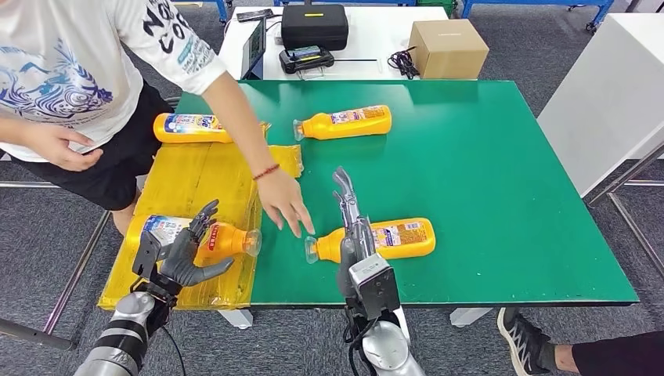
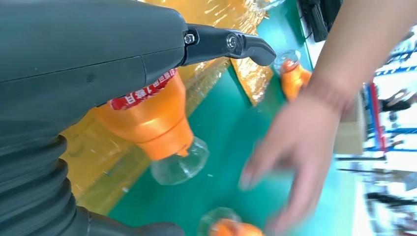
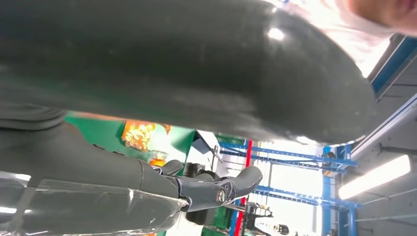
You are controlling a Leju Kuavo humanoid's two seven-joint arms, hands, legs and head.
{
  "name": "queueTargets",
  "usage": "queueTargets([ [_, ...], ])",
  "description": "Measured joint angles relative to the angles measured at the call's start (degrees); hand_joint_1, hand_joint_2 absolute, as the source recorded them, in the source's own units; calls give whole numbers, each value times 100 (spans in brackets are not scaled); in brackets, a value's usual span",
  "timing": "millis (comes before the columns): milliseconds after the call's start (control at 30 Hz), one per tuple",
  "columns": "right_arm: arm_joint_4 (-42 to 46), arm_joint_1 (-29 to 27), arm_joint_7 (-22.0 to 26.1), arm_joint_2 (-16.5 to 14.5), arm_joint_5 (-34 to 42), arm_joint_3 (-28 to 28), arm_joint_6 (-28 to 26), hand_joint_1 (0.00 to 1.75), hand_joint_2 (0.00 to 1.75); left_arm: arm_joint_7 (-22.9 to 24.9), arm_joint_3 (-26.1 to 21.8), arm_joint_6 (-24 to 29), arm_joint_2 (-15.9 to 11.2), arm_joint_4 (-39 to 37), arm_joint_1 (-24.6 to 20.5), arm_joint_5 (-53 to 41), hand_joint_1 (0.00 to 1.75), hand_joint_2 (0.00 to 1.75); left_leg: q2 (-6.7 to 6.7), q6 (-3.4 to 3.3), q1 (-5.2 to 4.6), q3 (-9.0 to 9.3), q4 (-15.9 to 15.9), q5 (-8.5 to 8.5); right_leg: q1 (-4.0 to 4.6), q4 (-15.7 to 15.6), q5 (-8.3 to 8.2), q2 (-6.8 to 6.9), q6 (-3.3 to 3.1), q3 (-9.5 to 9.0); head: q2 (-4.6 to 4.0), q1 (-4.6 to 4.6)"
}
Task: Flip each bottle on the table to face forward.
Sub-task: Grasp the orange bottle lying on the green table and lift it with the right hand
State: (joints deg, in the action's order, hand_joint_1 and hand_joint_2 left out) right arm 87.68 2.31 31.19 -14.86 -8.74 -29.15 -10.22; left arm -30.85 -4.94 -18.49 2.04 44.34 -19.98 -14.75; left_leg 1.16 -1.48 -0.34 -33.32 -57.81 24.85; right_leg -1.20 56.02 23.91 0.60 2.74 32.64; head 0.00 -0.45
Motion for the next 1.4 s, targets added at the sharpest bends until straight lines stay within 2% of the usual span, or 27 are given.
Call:
queueTargets([
  [200,-48,-2,0,0,-3,11,-40,0,0,128,-107,-88,134,179,99,532,0,175,-2,0,1,-34,-1,0,1,2,0,0,1,34,0,0],
  [433,-105,-7,-2,-25,-22,31,-68,0,0,61,-300,-131,307,326,140,1217,0,175,-5,0,1,-61,-2,0,1,2,0,-2,1,63,0,1],
  [533,-137,-16,-2,-33,-62,34,-116,0,0,139,-489,-221,452,474,158,2187,0,175,-5,0,1,-66,-3,0,1,2,0,-2,1,68,0,1],
  [633,-178,-25,-44,-32,-202,34,-214,0,0,193,-609,-46,570,742,167,2892,0,175,-5,0,1,-70,-3,0,1,2,0,-3,1,70,0,1],
  [767,-256,6,-403,47,-790,43,-438,0,175,-166,-593,471,648,1310,299,2695,0,175,-6,0,1,-73,-3,1,1,1,0,-4,1,75,0,0],
  [900,-318,40,-813,265,-1595,153,-664,0,175,-381,-508,827,794,2064,642,2519,0,175,-6,-2,0,-78,-3,2,0,0,0,-4,1,79,0,-1],
  [1033,-327,41,-1291,582,-2343,390,-713,0,175,-400,-446,905,953,2695,1061,2602,0,175,-7,-6,-3,-84,-4,5,-2,-4,0,-4,1,83,0,1],
  [1233,-418,91,-2298,1198,-3364,638,-214,0,175,-494,-386,1046,1033,3167,1502,2368,0,175,-6,-7,-3,-88,-5,6,-2,-5,0,-4,2,86,0,-1],
  [1400,-542,181,-2694,1720,-3722,787,160,0,175,-493,-363,1060,1074,3250,1703,2211,0,175,-9,-7,-3,-92,-6,6,-1,-4,-2,-5,5,89,0,-2],
])
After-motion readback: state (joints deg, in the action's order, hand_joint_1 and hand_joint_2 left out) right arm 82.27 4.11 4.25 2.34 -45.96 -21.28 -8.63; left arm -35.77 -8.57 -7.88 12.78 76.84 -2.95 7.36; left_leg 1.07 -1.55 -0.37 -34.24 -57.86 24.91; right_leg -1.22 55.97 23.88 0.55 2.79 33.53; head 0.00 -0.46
